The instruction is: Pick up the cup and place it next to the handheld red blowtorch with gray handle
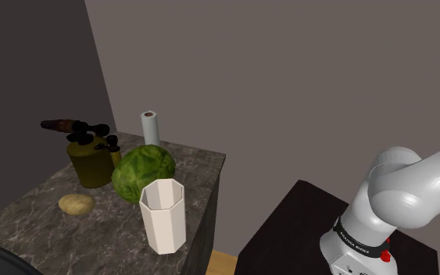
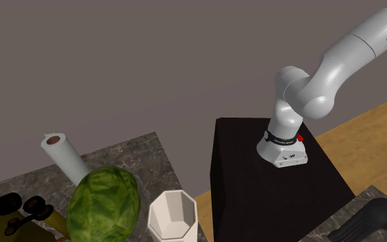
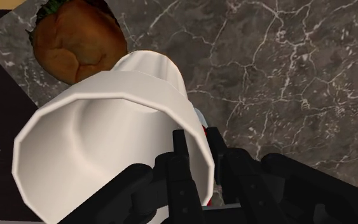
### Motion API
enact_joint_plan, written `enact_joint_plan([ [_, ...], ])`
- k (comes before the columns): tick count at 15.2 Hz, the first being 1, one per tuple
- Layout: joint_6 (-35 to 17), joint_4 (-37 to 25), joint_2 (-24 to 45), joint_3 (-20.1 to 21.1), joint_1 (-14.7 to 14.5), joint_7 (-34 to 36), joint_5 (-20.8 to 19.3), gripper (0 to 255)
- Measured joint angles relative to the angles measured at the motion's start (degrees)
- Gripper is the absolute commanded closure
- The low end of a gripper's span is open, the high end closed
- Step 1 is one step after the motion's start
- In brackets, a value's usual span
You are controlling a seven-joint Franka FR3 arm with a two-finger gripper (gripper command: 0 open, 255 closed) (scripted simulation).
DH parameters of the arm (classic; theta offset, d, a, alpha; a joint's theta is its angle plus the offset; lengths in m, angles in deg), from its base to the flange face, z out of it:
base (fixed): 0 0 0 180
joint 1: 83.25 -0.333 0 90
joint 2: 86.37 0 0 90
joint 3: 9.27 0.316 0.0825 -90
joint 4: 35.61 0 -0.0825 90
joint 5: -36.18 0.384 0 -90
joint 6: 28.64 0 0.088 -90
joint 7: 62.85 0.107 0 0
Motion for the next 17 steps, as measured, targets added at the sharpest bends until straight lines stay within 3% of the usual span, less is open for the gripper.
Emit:
enact_joint_plan([
  [6,-4.4,3.0,-1.2,1.7,0.3,-0.6,1.7,255],
  [15,-5.3,4.0,-1.9,3.4,1.1,-1.0,2.6,255],
  [16,-5.3,4.0,-1.9,3.5,1.1,-1.0,2.6,0],
  [17,-5.3,4.0,-1.9,3.4,1.1,-1.0,2.6,0],
])
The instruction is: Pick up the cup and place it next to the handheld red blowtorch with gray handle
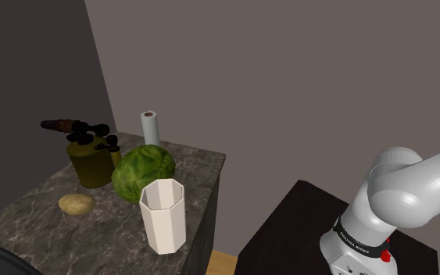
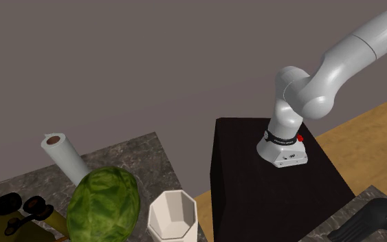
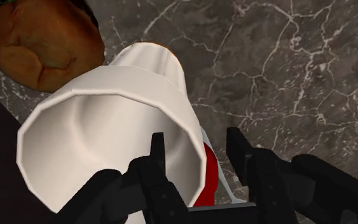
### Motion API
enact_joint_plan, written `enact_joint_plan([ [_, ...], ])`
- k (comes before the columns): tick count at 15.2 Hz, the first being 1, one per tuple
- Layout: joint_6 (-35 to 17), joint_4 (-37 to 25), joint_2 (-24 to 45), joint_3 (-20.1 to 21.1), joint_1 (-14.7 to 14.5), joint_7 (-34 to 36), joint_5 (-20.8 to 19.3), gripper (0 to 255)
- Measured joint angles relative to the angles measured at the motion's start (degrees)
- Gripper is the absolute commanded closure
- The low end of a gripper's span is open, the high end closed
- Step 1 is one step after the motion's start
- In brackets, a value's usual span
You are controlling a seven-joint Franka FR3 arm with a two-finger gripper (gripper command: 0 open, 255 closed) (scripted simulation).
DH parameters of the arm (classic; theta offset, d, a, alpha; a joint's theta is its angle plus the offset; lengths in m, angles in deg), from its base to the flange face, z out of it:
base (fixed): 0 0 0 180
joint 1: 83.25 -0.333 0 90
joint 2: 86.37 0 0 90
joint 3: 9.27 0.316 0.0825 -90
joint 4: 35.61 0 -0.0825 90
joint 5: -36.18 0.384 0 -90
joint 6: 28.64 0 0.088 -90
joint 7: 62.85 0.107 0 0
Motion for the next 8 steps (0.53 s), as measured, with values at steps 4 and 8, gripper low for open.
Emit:
enact_joint_plan([
  [4,0.0,0.0,0.0,0.0,0.0,0.0,0.0,0],
  [8,3.2,-3.4,0.7,-0.8,0.5,1.0,-1.2,0],
])
